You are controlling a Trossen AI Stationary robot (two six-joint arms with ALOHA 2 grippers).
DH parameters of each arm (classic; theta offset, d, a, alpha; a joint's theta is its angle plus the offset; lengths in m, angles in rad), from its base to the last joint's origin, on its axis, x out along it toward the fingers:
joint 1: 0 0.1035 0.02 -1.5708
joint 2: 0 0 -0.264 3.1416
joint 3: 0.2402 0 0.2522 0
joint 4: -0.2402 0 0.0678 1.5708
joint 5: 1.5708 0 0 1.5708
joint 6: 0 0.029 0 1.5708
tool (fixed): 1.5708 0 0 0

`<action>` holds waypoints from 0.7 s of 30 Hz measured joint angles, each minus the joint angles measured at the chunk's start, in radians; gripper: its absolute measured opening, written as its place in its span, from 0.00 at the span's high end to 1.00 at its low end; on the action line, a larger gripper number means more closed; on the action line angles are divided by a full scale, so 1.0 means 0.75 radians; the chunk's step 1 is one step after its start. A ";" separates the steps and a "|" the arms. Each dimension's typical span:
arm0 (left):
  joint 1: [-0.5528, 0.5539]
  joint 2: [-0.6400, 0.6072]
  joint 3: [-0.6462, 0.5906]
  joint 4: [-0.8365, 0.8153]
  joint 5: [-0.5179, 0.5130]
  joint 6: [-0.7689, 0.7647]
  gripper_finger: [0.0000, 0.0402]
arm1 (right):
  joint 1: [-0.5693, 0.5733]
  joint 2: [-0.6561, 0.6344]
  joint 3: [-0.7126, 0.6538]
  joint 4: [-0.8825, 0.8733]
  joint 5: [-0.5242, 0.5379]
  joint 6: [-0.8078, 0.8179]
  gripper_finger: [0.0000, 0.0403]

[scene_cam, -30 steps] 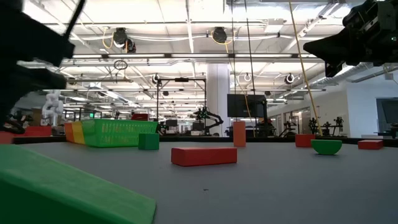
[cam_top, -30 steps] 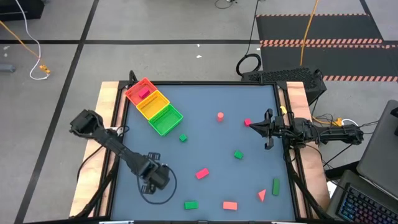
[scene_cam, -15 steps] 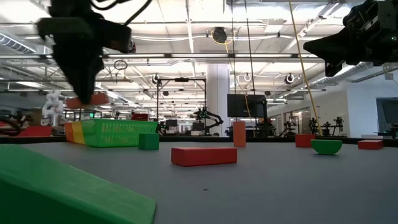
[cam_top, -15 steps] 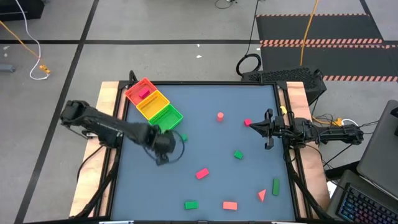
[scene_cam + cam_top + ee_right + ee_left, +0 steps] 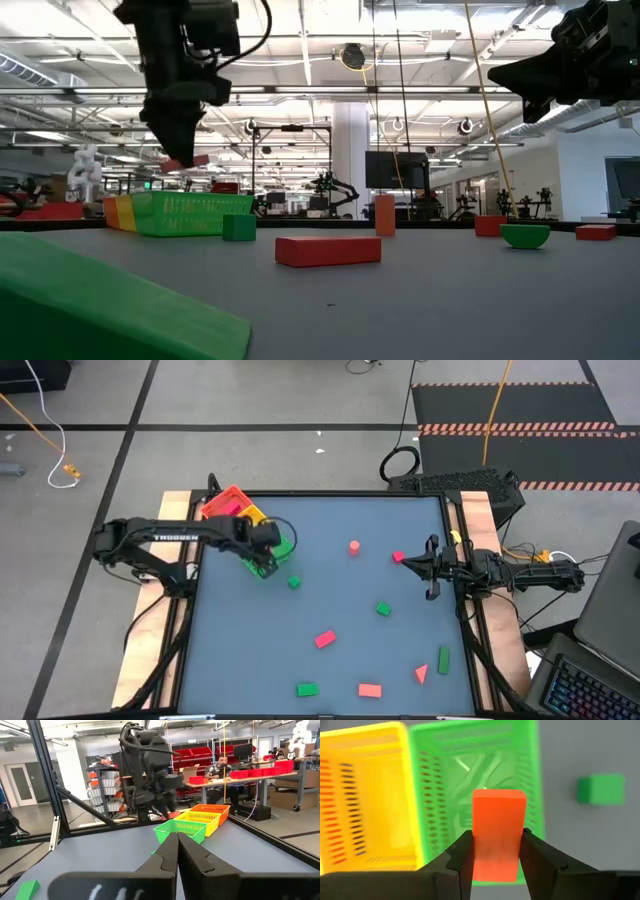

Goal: Sort & place blocks by color
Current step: Put the orange block into the green basket, then put the green block into the yellow basket

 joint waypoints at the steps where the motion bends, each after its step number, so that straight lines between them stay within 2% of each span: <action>1: 0.025 0.000 0.000 0.000 0.000 -0.001 0.67 | 0.000 0.000 0.000 0.000 0.000 0.000 1.00; 5: 0.077 0.000 0.000 0.007 0.009 0.008 0.64 | 0.000 0.000 0.000 -0.003 0.000 0.000 1.00; 12: 0.037 0.001 0.000 0.048 0.009 0.088 0.61 | 0.000 0.000 0.000 -0.031 0.000 0.000 1.00; 21: 0.012 0.001 0.000 0.059 -0.005 0.068 0.44 | 0.000 0.000 0.000 -0.041 0.000 0.000 1.00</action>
